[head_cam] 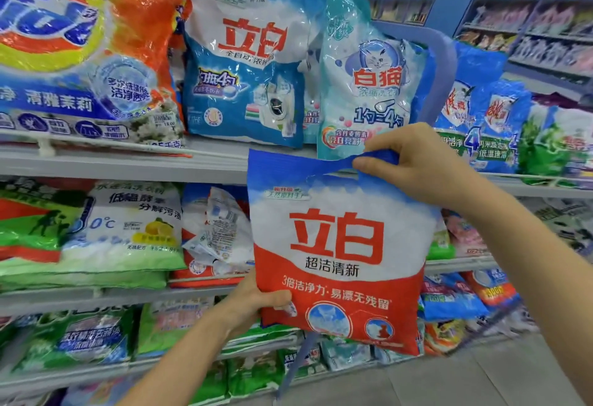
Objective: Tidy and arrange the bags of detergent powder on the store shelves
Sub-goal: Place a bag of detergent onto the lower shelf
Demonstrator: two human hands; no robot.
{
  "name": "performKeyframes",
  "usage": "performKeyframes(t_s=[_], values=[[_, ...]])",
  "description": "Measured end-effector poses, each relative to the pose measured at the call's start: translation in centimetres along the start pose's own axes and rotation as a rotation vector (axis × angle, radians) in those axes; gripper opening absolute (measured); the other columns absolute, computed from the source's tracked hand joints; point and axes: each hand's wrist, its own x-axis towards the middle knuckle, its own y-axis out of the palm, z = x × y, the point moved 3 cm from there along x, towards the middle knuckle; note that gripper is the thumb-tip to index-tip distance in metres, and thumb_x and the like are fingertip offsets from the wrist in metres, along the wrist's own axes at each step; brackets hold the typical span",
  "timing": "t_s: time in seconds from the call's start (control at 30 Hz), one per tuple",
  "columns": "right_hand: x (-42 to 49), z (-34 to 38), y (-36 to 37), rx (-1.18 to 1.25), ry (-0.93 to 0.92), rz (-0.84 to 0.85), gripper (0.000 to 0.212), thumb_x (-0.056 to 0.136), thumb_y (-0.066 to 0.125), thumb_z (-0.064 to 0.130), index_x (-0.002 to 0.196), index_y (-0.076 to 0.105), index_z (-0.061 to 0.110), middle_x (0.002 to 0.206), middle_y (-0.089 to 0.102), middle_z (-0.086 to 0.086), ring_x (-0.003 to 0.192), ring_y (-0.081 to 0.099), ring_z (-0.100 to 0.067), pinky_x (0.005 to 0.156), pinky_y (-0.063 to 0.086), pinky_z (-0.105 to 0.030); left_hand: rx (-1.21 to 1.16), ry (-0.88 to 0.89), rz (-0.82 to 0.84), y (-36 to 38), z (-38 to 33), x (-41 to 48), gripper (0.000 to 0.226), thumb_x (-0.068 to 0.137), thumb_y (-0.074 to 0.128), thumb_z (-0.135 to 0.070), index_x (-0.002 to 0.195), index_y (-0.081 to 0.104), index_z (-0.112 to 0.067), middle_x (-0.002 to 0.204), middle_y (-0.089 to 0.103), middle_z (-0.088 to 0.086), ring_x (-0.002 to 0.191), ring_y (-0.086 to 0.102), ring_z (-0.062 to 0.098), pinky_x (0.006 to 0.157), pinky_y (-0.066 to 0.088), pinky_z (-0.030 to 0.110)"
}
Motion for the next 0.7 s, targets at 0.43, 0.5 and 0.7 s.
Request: performKeyframes(t_s=[0.43,0.5,0.7], values=[[-6.3,-5.4,12.7,-0.451,0.018,-0.119,0.036,0.079,0.051,0.045,0.054,0.056,0.02,0.038,0.047,0.003,0.032,0.048,-0.018,0.04,0.012,-0.017,-0.172,-0.416,-0.075,-1.9,8.3,-3.3,0.102,0.034,0.094,-0.004,0.126,0.05,-0.006,0.113,0.065,0.026,0.102,0.063,0.043,0.09,0.049,0.051],[-6.4,-5.3,15.2,-0.406,0.01,-0.154,0.031,0.076,0.058,0.042,0.054,0.057,0.02,0.039,0.049,0.004,0.032,0.047,-0.015,0.041,0.018,-0.018,-0.212,-0.426,-0.105,-2.8,8.9,-4.2,0.09,0.044,0.086,0.004,0.126,0.05,-0.006,0.113,0.064,0.028,0.102,0.063,0.046,0.087,0.05,0.053],[-6.0,-6.5,18.1,-0.085,0.044,-0.254,0.03,0.089,0.047,0.035,0.106,0.061,0.014,0.097,0.065,0.0,0.09,0.054,-0.012,0.075,0.041,-0.023,-0.238,-0.4,-0.33,-5.2,8.2,-4.3,0.099,0.024,0.097,-0.008,0.115,0.057,-0.005,0.103,0.068,0.027,0.087,0.068,0.044,0.069,0.057,0.046]])
